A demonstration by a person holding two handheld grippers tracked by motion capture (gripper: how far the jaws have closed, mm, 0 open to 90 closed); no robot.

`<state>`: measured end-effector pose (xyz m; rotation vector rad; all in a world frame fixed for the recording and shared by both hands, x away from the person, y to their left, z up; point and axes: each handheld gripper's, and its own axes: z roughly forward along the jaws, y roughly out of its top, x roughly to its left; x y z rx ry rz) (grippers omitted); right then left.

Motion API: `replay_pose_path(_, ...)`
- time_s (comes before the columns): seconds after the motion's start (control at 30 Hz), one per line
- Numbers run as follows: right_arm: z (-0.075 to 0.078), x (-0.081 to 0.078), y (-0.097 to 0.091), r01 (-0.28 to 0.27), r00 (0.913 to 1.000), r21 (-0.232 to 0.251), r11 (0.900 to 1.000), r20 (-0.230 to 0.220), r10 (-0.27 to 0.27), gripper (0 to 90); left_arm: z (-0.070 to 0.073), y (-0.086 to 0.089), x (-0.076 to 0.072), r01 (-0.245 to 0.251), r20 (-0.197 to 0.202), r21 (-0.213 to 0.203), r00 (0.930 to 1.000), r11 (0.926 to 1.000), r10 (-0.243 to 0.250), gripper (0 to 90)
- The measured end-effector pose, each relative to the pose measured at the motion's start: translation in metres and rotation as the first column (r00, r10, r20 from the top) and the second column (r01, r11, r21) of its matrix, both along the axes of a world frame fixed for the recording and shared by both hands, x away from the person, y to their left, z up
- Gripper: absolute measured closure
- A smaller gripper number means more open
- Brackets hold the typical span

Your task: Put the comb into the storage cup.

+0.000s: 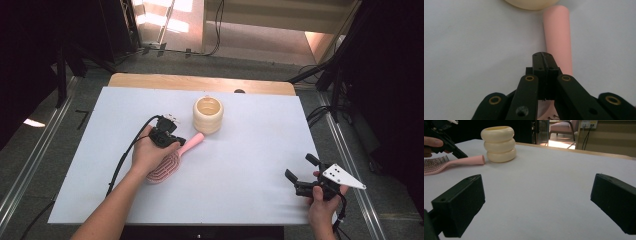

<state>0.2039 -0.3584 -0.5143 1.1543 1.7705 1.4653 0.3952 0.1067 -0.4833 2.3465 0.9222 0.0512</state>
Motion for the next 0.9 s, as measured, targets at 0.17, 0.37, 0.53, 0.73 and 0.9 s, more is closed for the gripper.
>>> replay_pose_path(0.17,0.0,0.0,0.0,0.0,1.0,0.002,1.0,0.001,0.0,0.0,-0.002,-0.006,-0.003,0.031,-0.007,0.007,0.9995,0.9995,-0.031,90.0)
replay_pose_path(0.37,0.0,0.0,0.0,0.001,1.0,0.001,1.0,0.001,-0.001,0.0,-0.003,-0.015,-0.005,0.087,-0.014,0.025,0.9962,0.9959,-0.086,90.0)
replay_pose_path(0.53,0.0,0.0,0.0,0.001,1.0,0.001,1.0,0.001,-0.001,0.0,-0.002,-0.027,-0.008,0.131,-0.016,0.044,0.9913,0.9903,-0.131,90.0)
replay_pose_path(0.73,0.0,0.0,0.0,0.0,1.0,0.004,1.0,0.001,0.0,0.0,-0.002,-0.039,-0.015,0.179,-0.013,0.066,0.9838,0.9816,-0.179,90.0)
replay_pose_path(0.9,0.0,0.0,0.0,-0.001,1.0,0.006,1.0,0.002,0.001,0.0,-0.001,-0.045,-0.021,0.217,-0.017,0.077,0.9761,0.9731,-0.217,90.0)
